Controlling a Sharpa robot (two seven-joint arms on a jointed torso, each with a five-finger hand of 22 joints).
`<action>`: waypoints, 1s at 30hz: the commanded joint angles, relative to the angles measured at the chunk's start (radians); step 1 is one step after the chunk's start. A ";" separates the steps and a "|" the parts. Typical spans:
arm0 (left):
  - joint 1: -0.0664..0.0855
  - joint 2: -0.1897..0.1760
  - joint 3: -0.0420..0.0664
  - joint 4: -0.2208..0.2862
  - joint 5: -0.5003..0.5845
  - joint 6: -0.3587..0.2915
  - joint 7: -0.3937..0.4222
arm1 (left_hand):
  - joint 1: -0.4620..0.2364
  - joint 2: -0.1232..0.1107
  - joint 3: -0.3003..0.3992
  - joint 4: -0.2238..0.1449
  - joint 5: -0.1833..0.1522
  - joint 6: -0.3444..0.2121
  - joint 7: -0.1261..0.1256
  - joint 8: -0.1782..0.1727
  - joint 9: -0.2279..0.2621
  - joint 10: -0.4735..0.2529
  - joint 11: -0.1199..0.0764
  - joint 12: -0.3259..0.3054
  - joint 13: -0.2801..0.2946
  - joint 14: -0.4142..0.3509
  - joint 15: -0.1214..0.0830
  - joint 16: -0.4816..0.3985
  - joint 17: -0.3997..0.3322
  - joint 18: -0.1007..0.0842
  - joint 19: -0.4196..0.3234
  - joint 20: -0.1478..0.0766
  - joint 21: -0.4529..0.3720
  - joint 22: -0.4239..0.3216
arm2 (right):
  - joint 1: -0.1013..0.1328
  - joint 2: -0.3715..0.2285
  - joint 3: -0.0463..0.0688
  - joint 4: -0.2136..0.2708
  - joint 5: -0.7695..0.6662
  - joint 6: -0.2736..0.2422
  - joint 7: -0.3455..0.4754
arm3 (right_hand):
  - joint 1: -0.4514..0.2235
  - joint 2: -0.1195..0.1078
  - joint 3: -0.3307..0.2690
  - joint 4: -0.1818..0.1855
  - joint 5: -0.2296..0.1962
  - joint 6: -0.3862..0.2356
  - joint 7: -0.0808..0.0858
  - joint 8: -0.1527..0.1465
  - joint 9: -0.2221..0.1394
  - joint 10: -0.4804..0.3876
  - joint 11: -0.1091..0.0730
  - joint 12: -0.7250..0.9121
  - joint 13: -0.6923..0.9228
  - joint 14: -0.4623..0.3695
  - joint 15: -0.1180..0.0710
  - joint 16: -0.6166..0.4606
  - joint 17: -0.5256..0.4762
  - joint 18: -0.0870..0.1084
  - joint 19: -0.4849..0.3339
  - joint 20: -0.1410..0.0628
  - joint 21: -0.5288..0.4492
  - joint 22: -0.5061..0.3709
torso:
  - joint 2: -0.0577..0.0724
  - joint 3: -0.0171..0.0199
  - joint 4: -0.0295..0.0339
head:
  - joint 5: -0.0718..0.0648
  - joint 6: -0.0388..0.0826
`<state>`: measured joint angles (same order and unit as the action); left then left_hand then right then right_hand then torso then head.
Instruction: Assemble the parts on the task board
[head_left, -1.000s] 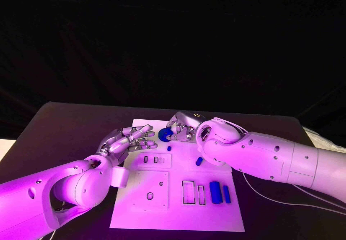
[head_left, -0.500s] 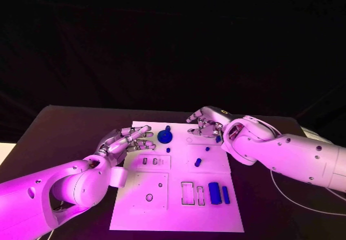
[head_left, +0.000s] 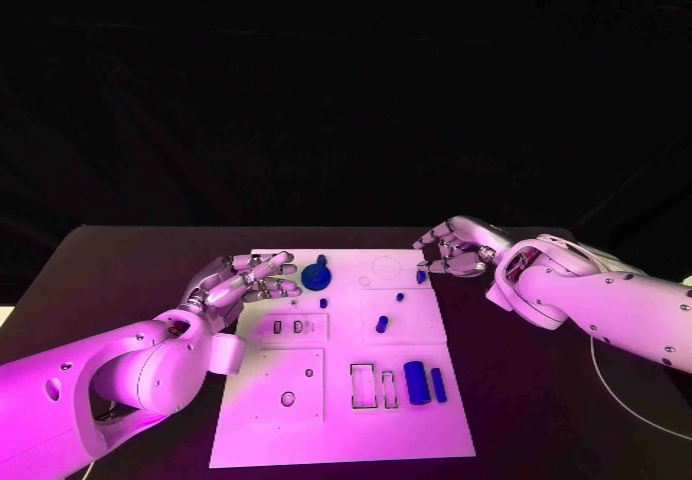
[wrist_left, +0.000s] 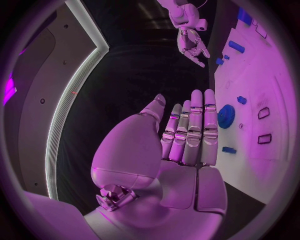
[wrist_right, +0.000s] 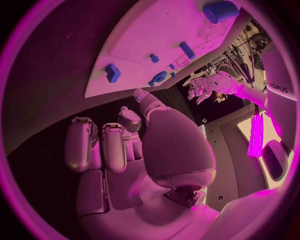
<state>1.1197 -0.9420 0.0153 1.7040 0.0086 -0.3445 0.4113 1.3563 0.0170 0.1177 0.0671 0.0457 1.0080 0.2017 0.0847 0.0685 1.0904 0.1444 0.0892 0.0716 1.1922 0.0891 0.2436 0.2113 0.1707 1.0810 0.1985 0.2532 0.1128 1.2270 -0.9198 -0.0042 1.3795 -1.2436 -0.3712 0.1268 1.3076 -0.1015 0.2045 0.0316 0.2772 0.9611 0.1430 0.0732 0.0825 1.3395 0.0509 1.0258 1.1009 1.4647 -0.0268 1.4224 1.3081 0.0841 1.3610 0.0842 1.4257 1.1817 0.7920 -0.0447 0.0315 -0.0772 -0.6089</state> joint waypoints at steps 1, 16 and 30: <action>-0.001 0.003 0.000 -0.003 -0.011 0.029 0.014 | -0.002 0.010 0.002 -0.002 0.003 0.008 0.002 0.003 0.000 0.008 0.001 0.003 0.000 -0.006 -0.002 -0.007 0.001 0.010 0.002 -0.005 -0.005 -0.002 | -0.011 -0.001 0.000 -0.013 0.023 0.043 0.026 | -0.002 -0.011 -0.013 -0.001 0.006 0.004 0.000 0.000 0.000 0.016 0.000 0.033 0.029 0.063 0.003 0.010 0.007 -0.005 0.004 -0.001 0.000 0.002 | -0.002 0.0072 -0.0042 | -0.004 0.001; -0.004 0.007 -0.001 -0.011 -0.005 0.028 0.013 | -0.003 0.009 0.002 -0.002 0.003 0.007 0.003 0.002 0.000 0.008 0.001 0.002 0.000 -0.006 -0.001 -0.008 0.002 0.010 0.001 -0.005 -0.006 -0.002 | -0.038 0.026 -0.001 -0.072 0.004 0.082 -0.003 | -0.005 -0.013 -0.031 -0.005 0.007 -0.009 0.003 -0.007 -0.002 0.028 0.003 0.083 0.074 0.066 0.005 0.023 0.027 -0.007 0.008 0.001 0.003 0.009 | 0.000 0.0060 -0.0025 | 0.001 -0.007; -0.004 0.008 -0.001 -0.010 -0.003 0.029 0.011 | -0.004 0.008 0.002 -0.003 0.003 0.007 0.004 0.001 -0.001 0.007 0.002 0.000 -0.001 -0.006 -0.001 -0.009 0.002 0.010 0.001 -0.004 -0.007 -0.002 | -0.052 0.061 -0.001 -0.111 0.006 0.077 -0.004 | 0.011 0.020 -0.023 -0.012 -0.004 0.007 0.003 0.001 0.001 0.030 0.003 0.106 0.096 0.066 0.005 0.027 0.033 -0.007 0.010 0.002 0.005 0.014 | 0.000 0.0047 -0.0010 | 0.003 -0.015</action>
<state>1.1160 -0.9363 0.0142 1.6922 0.0075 -0.3369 0.4118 1.3563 0.0170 0.1178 0.0671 0.0457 1.0114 0.2052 0.0847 0.0683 1.0902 0.1446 0.0892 0.0713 1.1924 0.0893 0.2398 0.2122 0.1706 1.0810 0.1985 0.2498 0.1112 1.1769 -0.8605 -0.0047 1.2697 -1.2321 -0.3071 0.1244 1.3193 -0.0898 0.1785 0.0243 0.2783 0.9583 0.1464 0.0692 0.0825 1.3644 0.0511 1.1285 1.1959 1.4647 -0.0268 1.4435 1.3078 0.0843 1.3645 0.0879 1.4256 1.1948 0.7919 -0.0395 0.0305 -0.0750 -0.6223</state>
